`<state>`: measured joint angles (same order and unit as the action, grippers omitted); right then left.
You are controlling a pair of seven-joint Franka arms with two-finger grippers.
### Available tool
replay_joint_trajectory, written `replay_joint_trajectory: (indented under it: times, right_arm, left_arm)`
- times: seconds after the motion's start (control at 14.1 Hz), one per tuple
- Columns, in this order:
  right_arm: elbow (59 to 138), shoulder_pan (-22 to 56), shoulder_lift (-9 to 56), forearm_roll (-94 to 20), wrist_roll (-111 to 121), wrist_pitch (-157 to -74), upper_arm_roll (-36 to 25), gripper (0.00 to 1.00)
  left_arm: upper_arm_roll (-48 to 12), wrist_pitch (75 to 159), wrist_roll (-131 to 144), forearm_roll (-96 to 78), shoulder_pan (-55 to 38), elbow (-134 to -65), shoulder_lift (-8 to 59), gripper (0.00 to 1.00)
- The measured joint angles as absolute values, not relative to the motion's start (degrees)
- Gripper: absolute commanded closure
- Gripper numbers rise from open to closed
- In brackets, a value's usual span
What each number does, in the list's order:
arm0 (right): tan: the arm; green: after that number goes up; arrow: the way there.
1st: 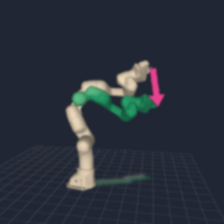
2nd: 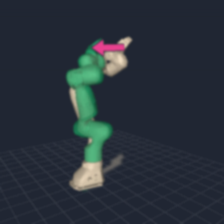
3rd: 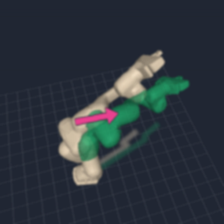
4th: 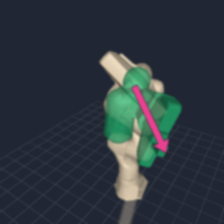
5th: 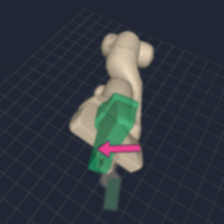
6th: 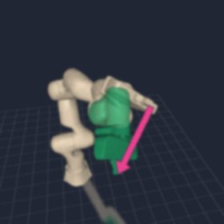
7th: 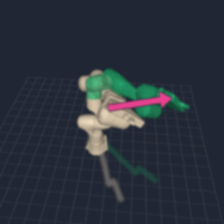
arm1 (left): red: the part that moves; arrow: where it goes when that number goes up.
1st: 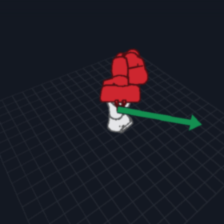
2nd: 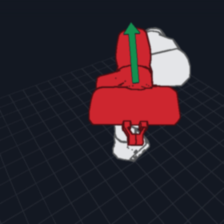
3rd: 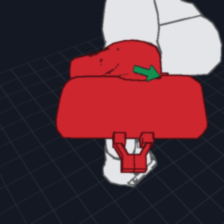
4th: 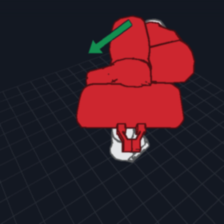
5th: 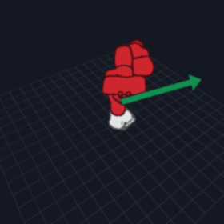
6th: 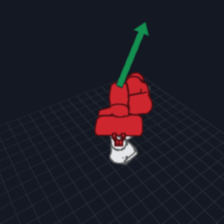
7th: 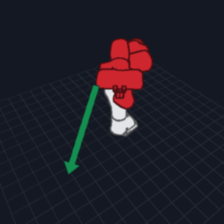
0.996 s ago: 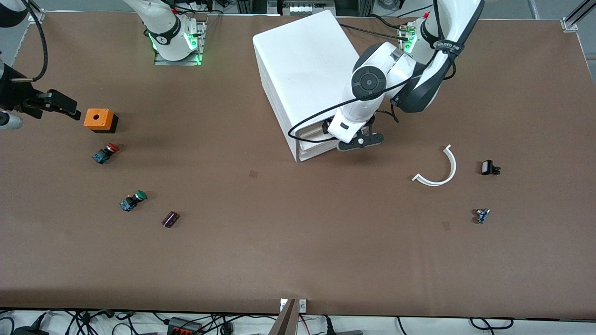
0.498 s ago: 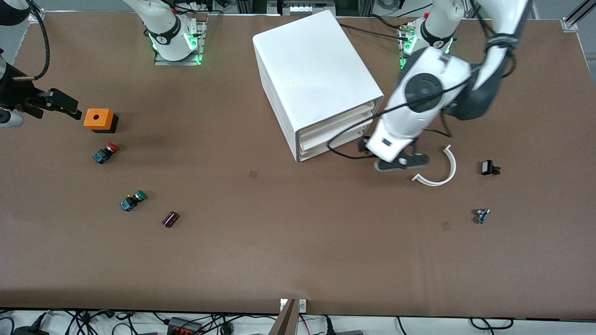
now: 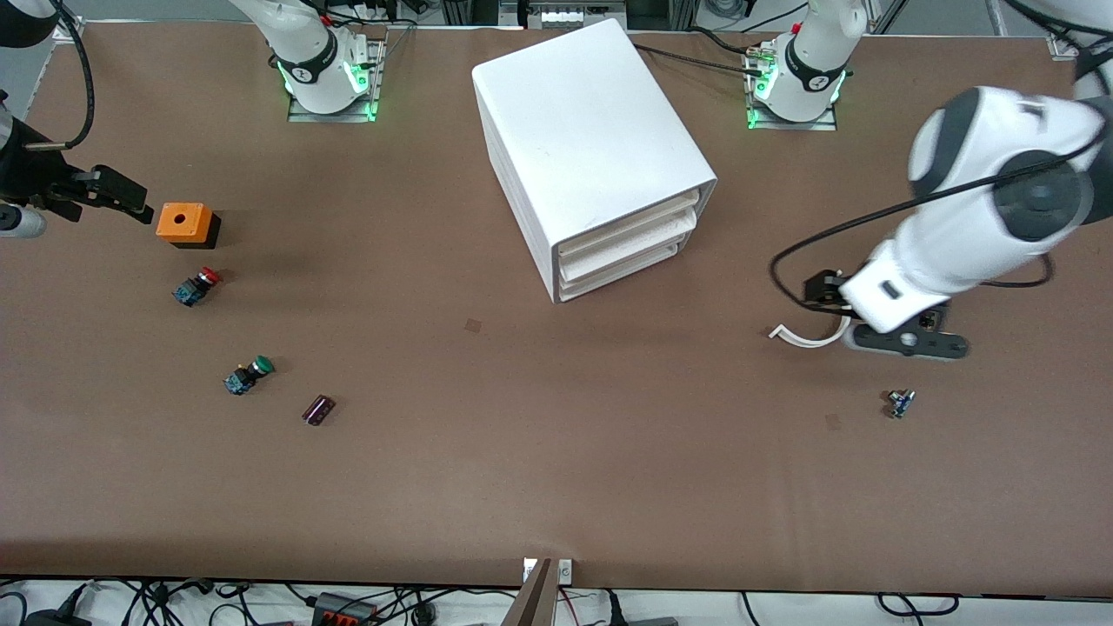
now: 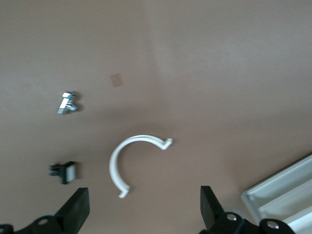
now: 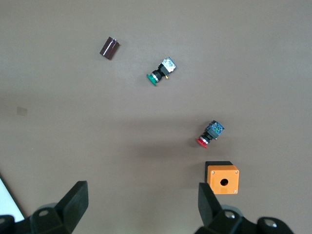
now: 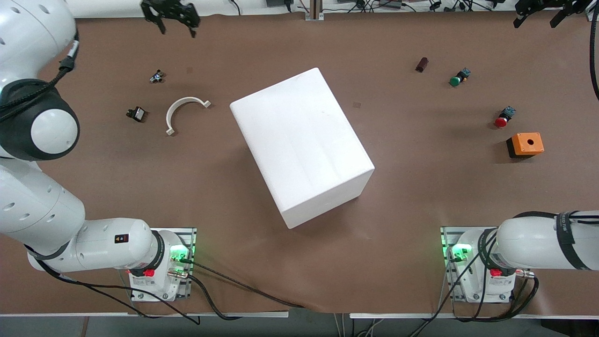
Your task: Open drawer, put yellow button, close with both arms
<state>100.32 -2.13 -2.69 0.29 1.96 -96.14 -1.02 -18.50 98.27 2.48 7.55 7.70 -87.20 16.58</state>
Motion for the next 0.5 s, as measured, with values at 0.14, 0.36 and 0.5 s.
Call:
replay_joint_trajectory:
  times: [0.14, 0.36, 0.5]
  right_arm:
    - [100.32, -2.13, -2.69, 0.29, 1.96, -96.13, -1.01, 0.0]
    - [100.32, -2.13, -2.69, 0.29, 1.96, -96.13, -0.97, 0.0]
    - [100.31, -2.13, -2.69, 0.29, 1.96, -96.13, -0.85, 0.0]
  left_arm:
    - [-13.78, 96.58, -3.38, 6.07, 7.71, -86.68, 14.02, 0.0]
    - [-8.04, 95.23, -8.65, 0.1, 6.95, -88.39, 8.0, 0.0]
    - [-4.7, 94.95, -9.47, -0.91, 5.04, -92.42, 3.11, 0.0]
